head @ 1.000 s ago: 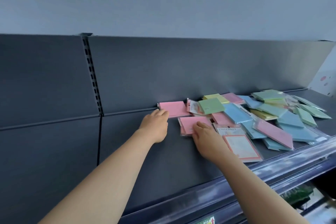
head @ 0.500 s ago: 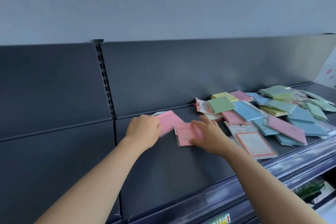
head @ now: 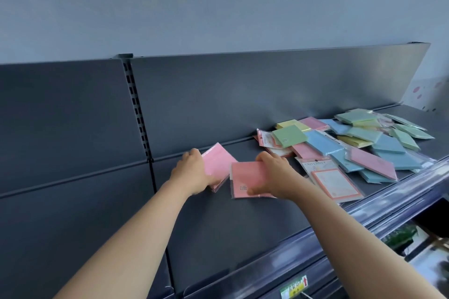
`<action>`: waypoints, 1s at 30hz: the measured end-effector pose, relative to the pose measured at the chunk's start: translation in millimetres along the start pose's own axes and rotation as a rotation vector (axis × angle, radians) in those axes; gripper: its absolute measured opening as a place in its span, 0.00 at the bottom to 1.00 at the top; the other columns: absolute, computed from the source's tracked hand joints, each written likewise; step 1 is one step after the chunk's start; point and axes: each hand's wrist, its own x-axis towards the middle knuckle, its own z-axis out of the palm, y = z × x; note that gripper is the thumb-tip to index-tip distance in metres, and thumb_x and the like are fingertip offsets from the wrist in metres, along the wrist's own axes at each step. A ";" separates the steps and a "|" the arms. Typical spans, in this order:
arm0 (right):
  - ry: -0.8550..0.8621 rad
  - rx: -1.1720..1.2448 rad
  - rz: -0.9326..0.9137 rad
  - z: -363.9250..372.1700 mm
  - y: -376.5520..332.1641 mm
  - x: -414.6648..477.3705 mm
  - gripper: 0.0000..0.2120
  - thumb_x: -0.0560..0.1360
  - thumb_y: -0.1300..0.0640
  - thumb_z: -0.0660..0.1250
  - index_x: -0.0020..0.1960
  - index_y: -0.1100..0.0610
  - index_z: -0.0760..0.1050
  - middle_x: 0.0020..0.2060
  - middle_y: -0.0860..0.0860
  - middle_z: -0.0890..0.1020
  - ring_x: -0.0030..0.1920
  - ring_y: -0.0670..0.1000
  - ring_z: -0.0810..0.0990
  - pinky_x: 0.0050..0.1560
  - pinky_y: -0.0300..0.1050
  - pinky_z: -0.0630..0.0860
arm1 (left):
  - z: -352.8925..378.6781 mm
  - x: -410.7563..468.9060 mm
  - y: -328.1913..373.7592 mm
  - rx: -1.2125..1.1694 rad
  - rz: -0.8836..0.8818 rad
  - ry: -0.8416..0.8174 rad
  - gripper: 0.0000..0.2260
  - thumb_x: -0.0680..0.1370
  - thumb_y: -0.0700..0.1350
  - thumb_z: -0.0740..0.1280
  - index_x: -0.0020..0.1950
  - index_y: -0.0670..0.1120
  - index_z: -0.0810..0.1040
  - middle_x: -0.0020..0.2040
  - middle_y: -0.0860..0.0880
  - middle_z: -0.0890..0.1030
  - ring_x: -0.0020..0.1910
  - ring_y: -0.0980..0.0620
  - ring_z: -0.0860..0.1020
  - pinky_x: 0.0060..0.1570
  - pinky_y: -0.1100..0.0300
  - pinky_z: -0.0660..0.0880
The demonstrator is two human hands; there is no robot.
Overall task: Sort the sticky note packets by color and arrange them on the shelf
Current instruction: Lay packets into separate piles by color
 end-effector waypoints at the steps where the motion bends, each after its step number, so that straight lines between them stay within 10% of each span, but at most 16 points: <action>1: 0.020 -0.011 -0.004 -0.3 -2.6 -2.1 0.38 0.62 0.43 0.78 0.65 0.52 0.65 0.60 0.52 0.70 0.61 0.56 0.67 0.58 0.50 0.68 | -1.9 -6.1 -0.8 -0.020 0.014 0.016 0.27 0.70 0.55 0.74 0.57 0.42 0.64 0.58 0.45 0.71 0.50 0.44 0.72 0.42 0.54 0.70; 14: 0.139 0.304 -0.154 13.5 -47.3 -29.7 0.20 0.70 0.61 0.69 0.60 0.53 0.70 0.51 0.49 0.76 0.50 0.51 0.75 0.47 0.43 0.71 | -30.4 -71.9 -51.2 -0.496 0.014 0.127 0.16 0.73 0.37 0.67 0.57 0.52 0.70 0.48 0.53 0.76 0.45 0.48 0.79 0.47 0.48 0.80; 30: -0.072 0.620 -0.545 56.1 -190.1 -78.8 0.14 0.74 0.60 0.66 0.56 0.46 0.72 0.50 0.44 0.77 0.43 0.41 0.76 0.27 0.30 0.70 | -76.5 -221.2 -136.1 -0.591 -0.313 0.754 0.05 0.78 0.41 0.64 0.53 0.49 0.73 0.45 0.53 0.80 0.40 0.56 0.76 0.33 0.66 0.67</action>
